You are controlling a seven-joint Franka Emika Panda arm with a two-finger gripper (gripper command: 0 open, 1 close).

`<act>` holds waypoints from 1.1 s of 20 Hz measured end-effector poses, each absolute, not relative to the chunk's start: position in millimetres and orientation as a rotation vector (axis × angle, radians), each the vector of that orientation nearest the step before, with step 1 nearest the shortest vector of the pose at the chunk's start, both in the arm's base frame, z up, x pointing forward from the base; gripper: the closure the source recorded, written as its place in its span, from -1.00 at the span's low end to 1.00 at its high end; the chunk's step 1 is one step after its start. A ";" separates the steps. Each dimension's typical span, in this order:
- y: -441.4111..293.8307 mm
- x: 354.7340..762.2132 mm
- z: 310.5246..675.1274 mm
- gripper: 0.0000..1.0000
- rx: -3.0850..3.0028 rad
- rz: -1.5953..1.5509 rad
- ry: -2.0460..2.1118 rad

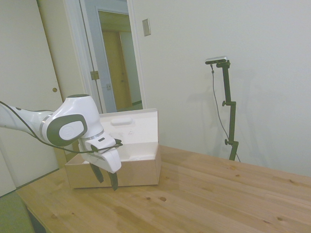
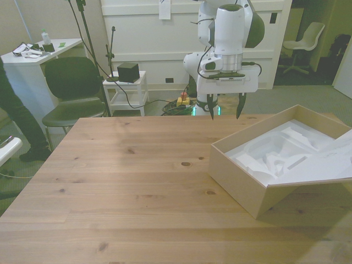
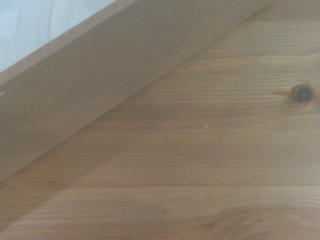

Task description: Close the box

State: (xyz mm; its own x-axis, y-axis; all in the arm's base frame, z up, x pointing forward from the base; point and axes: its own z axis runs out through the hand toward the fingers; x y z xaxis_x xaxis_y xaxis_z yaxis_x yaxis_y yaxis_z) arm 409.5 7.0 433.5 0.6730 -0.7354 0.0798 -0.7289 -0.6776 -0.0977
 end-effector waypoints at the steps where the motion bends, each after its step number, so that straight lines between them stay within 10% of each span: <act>1: 7.2 409.7 433.2 -1.00 -2.822 -0.173 1.233; 22: 48.2 467.5 642.3 -1.00 -2.864 -0.678 0.908</act>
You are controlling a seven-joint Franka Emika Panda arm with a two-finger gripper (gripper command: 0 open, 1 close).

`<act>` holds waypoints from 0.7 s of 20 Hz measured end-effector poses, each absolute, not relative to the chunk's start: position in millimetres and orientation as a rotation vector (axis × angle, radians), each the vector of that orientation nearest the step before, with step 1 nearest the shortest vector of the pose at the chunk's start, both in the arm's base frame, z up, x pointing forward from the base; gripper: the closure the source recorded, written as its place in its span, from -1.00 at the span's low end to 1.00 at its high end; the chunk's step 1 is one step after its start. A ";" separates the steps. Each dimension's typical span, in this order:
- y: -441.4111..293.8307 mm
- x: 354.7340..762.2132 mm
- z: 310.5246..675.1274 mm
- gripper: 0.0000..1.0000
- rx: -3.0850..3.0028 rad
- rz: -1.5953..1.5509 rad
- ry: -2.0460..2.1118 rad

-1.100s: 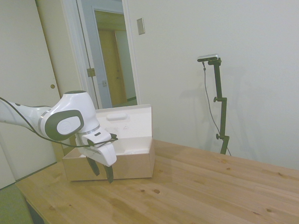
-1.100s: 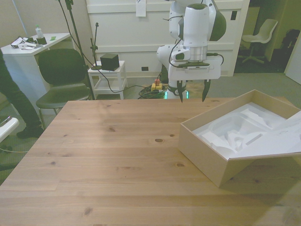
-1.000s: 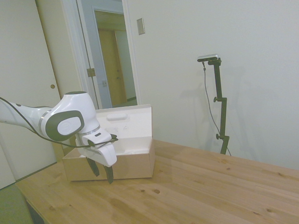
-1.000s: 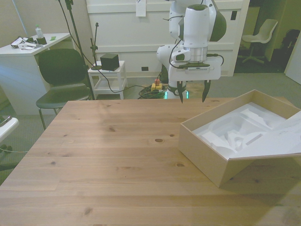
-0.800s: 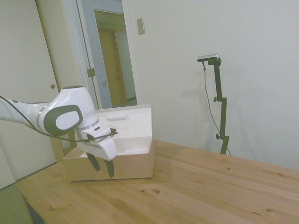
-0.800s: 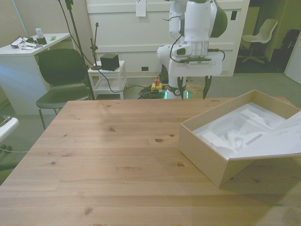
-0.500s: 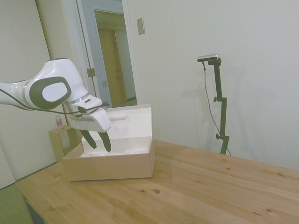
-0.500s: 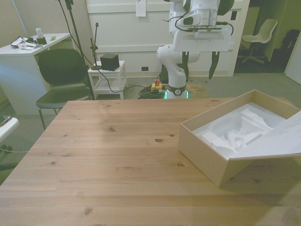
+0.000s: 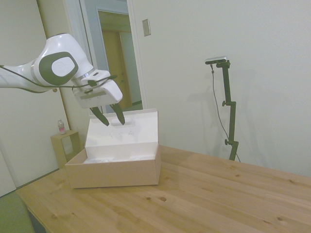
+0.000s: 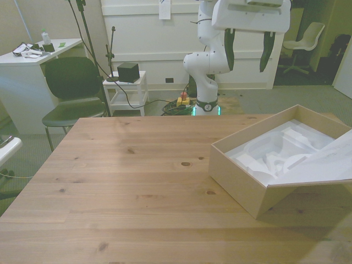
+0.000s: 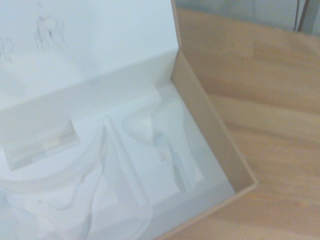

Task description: Close the box

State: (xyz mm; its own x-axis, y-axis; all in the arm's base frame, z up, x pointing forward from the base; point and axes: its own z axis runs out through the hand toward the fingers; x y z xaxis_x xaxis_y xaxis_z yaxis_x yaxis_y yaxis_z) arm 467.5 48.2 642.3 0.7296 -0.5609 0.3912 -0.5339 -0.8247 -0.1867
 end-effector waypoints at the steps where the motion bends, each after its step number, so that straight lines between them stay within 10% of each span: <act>1: 52.5 473.6 646.9 -1.00 -2.867 -0.703 0.875; 14: 119.2 553.4 671.0 -1.00 -2.895 -0.834 0.588</act>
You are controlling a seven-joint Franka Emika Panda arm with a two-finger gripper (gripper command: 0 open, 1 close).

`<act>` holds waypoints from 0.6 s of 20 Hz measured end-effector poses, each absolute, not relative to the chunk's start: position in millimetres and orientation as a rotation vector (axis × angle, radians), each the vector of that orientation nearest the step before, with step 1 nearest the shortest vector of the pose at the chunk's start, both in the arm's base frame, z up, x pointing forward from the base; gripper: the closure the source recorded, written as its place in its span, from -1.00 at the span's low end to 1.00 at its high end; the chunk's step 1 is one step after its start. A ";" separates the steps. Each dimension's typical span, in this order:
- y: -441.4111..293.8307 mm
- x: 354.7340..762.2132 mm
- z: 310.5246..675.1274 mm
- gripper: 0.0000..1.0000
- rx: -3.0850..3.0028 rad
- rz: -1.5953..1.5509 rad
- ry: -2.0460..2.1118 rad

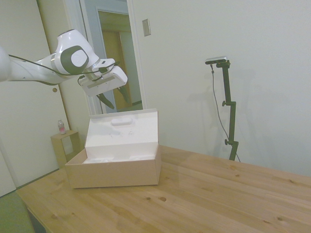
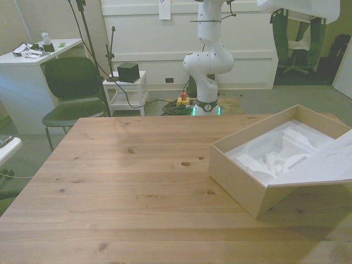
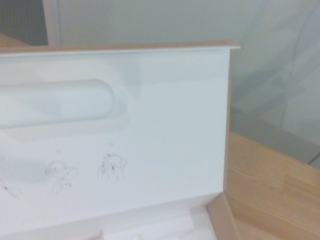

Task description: Close the box

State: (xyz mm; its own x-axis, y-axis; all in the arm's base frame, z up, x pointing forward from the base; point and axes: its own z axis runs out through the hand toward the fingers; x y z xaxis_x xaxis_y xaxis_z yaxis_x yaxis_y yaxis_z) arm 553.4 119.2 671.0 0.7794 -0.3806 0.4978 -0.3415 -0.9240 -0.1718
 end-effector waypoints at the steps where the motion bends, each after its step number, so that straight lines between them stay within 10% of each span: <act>1: 123.6 559.7 670.2 -1.00 -2.901 -0.839 0.577; 12: 151.7 602.2 661.0 -1.00 -2.910 -0.868 0.492</act>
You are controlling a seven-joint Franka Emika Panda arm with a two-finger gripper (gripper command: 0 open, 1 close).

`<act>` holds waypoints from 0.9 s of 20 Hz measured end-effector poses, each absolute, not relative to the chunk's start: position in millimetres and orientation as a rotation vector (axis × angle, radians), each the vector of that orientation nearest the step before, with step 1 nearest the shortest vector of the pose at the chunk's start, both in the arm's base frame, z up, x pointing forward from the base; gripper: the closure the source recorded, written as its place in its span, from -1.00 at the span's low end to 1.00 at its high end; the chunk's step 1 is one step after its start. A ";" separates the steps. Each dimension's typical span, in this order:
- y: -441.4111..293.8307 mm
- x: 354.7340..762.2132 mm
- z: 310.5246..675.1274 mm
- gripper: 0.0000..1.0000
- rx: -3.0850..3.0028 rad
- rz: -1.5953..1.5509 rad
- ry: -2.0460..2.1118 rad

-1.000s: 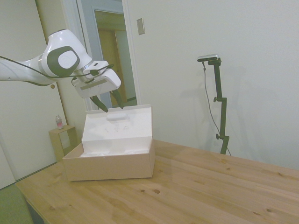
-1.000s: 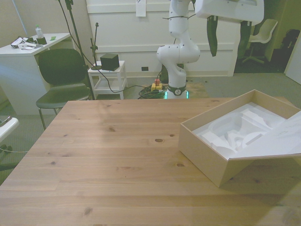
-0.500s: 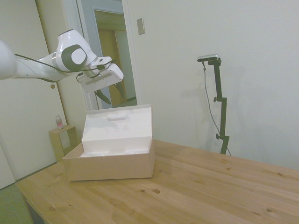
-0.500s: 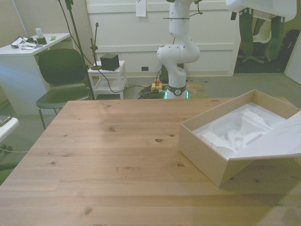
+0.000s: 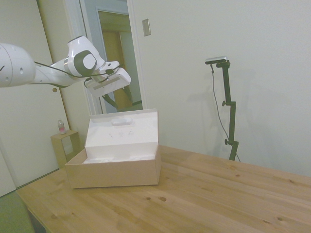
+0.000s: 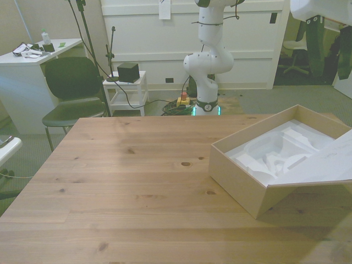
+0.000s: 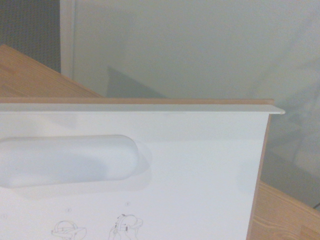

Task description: Close the box

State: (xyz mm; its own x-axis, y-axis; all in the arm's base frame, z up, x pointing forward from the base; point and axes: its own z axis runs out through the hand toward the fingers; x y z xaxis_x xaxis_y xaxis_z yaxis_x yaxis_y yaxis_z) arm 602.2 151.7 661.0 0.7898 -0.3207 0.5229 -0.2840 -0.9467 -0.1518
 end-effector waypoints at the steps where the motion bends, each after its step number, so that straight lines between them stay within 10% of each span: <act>1: 151.2 605.5 659.7 -1.00 -2.905 -0.876 0.490; 18: 183.8 669.2 652.6 -1.00 -2.865 -0.979 0.404</act>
